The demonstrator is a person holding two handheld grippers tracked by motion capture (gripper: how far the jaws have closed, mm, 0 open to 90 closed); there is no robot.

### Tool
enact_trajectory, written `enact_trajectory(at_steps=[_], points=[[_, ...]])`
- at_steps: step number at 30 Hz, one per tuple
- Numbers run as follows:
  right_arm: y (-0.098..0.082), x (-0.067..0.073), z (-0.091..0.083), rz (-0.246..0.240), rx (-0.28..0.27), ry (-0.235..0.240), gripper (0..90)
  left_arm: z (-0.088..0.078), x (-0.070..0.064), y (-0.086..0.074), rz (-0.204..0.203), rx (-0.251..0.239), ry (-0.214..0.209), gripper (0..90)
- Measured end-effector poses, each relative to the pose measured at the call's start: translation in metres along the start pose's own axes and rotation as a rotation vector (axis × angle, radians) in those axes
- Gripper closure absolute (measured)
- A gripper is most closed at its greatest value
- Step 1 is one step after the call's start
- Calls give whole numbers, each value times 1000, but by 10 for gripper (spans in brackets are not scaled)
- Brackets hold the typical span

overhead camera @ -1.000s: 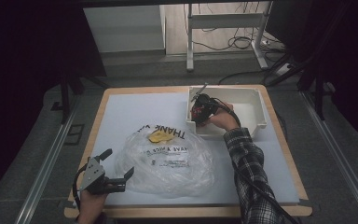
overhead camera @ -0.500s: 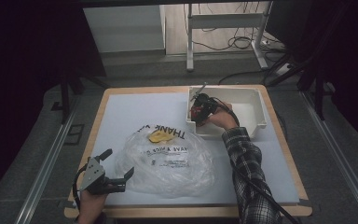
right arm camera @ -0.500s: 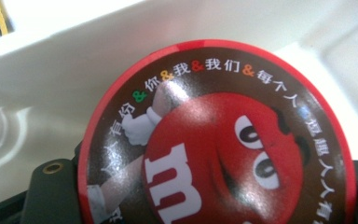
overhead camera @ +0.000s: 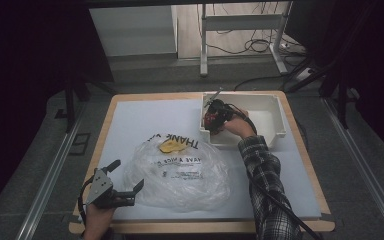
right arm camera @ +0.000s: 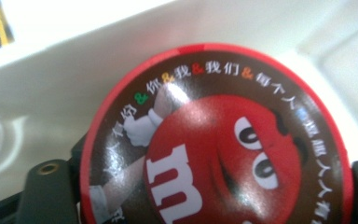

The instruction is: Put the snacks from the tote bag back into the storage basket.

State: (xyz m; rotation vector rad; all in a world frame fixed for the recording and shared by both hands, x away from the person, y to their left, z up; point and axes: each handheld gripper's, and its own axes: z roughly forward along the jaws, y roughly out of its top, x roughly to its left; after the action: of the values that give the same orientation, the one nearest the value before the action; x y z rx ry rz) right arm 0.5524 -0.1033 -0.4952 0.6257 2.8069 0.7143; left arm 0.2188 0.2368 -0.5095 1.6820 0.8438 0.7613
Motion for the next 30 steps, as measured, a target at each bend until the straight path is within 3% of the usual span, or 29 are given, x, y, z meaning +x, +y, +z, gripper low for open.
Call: enact_trajectory(at_steps=[11,30], points=[[1,0,-6,-15,-12,-17,114,0,0,0,1,1,0,1],[-3,3,-21,-35,-55,-36,98,-1,2,0,-20,-16,2,0]])
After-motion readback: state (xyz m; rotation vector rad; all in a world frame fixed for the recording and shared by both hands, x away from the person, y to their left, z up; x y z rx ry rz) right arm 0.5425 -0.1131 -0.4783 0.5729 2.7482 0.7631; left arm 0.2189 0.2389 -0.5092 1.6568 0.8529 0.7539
